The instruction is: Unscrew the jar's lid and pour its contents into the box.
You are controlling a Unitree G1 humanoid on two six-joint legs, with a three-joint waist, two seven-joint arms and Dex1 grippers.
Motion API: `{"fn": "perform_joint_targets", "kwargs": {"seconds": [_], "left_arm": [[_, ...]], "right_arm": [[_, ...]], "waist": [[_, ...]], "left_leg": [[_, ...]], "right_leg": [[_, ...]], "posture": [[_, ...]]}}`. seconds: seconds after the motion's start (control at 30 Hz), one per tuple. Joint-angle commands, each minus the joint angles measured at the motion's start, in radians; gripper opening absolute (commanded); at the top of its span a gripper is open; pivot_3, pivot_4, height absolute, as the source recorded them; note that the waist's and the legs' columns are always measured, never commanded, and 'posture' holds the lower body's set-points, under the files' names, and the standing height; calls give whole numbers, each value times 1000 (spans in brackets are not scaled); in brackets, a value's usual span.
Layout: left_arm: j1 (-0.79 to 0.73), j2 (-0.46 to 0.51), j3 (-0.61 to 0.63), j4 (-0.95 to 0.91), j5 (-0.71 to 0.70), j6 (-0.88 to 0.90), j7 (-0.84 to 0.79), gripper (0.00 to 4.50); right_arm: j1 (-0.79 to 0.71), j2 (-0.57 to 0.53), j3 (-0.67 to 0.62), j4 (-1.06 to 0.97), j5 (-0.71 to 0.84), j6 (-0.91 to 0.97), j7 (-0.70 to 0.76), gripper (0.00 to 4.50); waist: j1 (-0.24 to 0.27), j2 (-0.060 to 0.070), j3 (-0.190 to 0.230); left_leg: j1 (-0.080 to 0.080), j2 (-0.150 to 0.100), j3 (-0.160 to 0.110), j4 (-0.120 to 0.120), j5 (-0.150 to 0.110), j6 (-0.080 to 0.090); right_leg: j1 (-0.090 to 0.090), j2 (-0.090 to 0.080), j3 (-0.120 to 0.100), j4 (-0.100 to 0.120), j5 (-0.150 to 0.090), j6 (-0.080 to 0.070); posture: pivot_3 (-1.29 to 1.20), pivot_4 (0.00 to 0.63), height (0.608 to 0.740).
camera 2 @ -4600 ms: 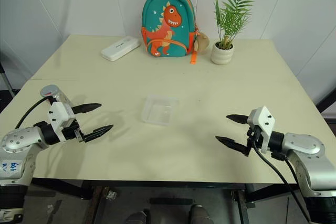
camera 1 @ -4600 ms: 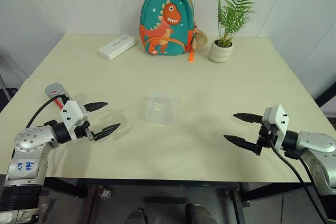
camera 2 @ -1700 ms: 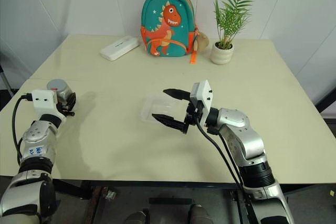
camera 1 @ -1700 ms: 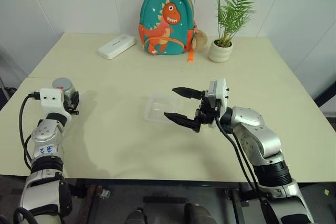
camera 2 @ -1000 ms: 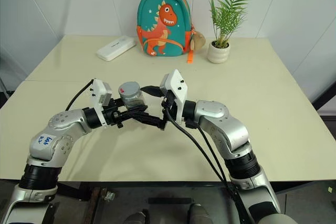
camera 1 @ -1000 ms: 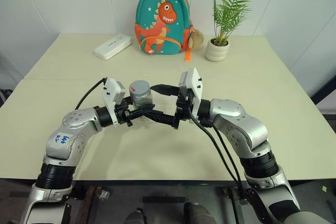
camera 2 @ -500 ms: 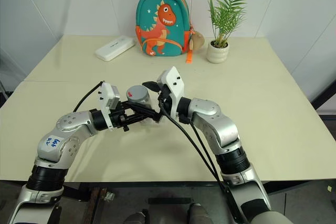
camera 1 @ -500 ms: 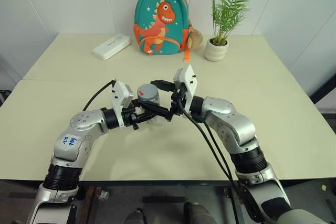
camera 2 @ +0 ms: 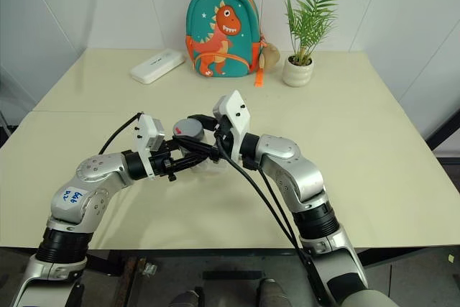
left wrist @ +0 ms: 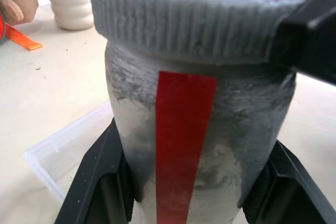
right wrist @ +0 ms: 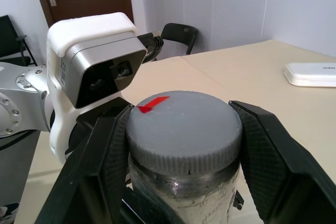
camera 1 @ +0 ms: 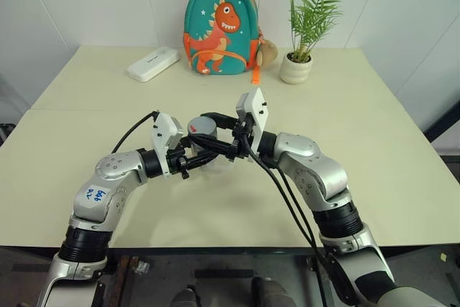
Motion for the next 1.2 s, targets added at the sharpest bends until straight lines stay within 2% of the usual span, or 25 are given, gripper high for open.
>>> {"fn": "perform_joint_targets", "kwargs": {"seconds": [0.03,0.2,0.3,0.4,0.53,0.8,0.83,0.97,1.2], "left_arm": [[-27,16,13,-25,-26,-12,-61,2032],[-61,51,-1,-27,-103,-2,-250,2032],[-89,12,29,8,-136,-63,-305,2032],[-97,23,-1,38,-111,-90,-380,2032],[-96,29,-14,53,-90,-107,-411,2032],[-95,23,-4,75,-75,-124,-384,2032],[-96,25,-3,80,-71,-126,-383,2032],[-101,36,15,115,-65,-127,-381,2032],[-86,77,27,176,-35,-155,-399,2032]], "right_arm": [[-12,-57,-7,-50,58,13,127,2567],[-70,-180,7,38,89,-40,394,2567],[-126,-190,-27,115,174,-3,515,2567],[-158,-198,-16,198,134,-74,586,2567],[-180,-199,-15,256,109,-124,622,2567],[-166,-198,-26,234,117,-102,587,2567],[-166,-198,-24,233,113,-101,580,3278],[-178,-192,-42,233,126,-79,561,4478],[-173,-196,-77,236,105,-105,533,4478]], "waist": [[1,0,0],[0,0,0],[-5,1,1],[-3,1,1],[-2,1,1],[-2,1,1],[-2,1,1],[-2,2,1],[-1,2,1]], "left_leg": [[0,0,0,0,0,0],[-1,0,0,0,0,0],[0,0,0,0,0,0],[0,0,0,0,0,0],[0,0,0,0,0,0],[-1,0,0,0,0,0],[-1,0,0,0,0,0],[-1,0,0,1,0,0],[-1,0,0,1,0,0]], "right_leg": [[0,0,0,0,0,0],[0,0,0,-1,0,0],[0,0,0,-1,0,0],[0,1,0,0,0,0],[0,1,0,0,0,0],[-1,0,0,0,0,0],[0,0,0,0,0,0],[-1,0,0,0,0,0],[-1,0,0,1,0,0]], "posture": [[0,150,740],[0,150,740],[0,150,740],[0,150,740],[0,150,740],[0,150,740],[0,150,740],[0,150,740],[0,150,740]]}}
